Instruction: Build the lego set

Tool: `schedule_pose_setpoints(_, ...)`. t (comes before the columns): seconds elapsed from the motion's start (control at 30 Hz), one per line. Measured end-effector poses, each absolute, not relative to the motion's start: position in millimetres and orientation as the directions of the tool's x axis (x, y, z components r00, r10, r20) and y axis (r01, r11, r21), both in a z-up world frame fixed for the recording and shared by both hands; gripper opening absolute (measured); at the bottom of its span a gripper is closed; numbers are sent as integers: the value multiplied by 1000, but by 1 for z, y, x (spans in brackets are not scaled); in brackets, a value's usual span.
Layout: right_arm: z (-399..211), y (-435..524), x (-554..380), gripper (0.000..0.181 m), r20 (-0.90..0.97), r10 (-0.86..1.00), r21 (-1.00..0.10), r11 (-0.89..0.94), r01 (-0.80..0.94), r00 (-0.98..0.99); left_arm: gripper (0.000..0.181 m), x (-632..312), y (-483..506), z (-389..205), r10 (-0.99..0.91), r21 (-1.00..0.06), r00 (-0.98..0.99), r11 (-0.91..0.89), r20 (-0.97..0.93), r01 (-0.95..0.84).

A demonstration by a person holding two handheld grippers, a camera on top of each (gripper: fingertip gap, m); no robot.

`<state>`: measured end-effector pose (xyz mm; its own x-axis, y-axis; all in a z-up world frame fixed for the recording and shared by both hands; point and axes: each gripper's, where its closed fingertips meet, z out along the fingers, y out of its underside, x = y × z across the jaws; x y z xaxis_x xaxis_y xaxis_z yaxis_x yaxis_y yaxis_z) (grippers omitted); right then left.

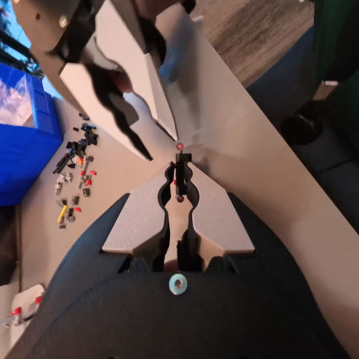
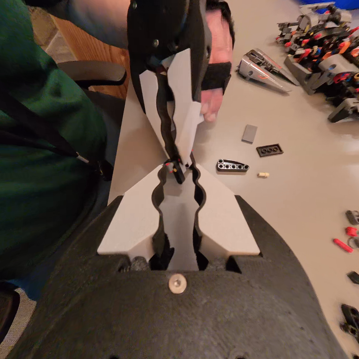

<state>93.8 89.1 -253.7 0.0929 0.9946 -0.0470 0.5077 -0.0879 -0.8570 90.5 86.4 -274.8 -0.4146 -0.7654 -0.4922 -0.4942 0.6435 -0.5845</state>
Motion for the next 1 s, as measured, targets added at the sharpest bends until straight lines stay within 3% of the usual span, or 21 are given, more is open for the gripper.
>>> schedule_pose_setpoints(0.1,-271,86,88,36,-39,997,-812,-68,580,63,8,87,84,-285,-688,-488,-474,725,-549,-487)
schedule_pose_setpoints(0.27,-282,79,80,19,-19,999,-769,-35,639,33,19,80,90,-289,-642,-419,-466,759,-609,-499)
schedule_pose_setpoints(0.5,-280,79,76,19,-26,998,-759,-56,649,55,43,64,105,-274,-752,-507,-308,632,-583,-585)
schedule_pose_setpoints(0.67,-279,88,86,36,-24,998,-740,-52,671,51,61,40,109,-285,-937,-605,-103,296,-333,-739)
schedule_pose_setpoints(0.73,-286,89,86,39,-18,1000,-713,-24,700,16,57,40,105,-289,-956,-631,-38,221,-290,-743)
schedule_pose_setpoints(0.93,-297,81,68,10,-51,999,-667,-42,744,11,26,48,100,-292,-961,-660,6,185,-277,-728)
schedule_pose_setpoints(1.0,-294,80,66,17,-41,999,-671,-47,740,25,26,46,104,-294,-964,-663,-14,193,-265,-723)
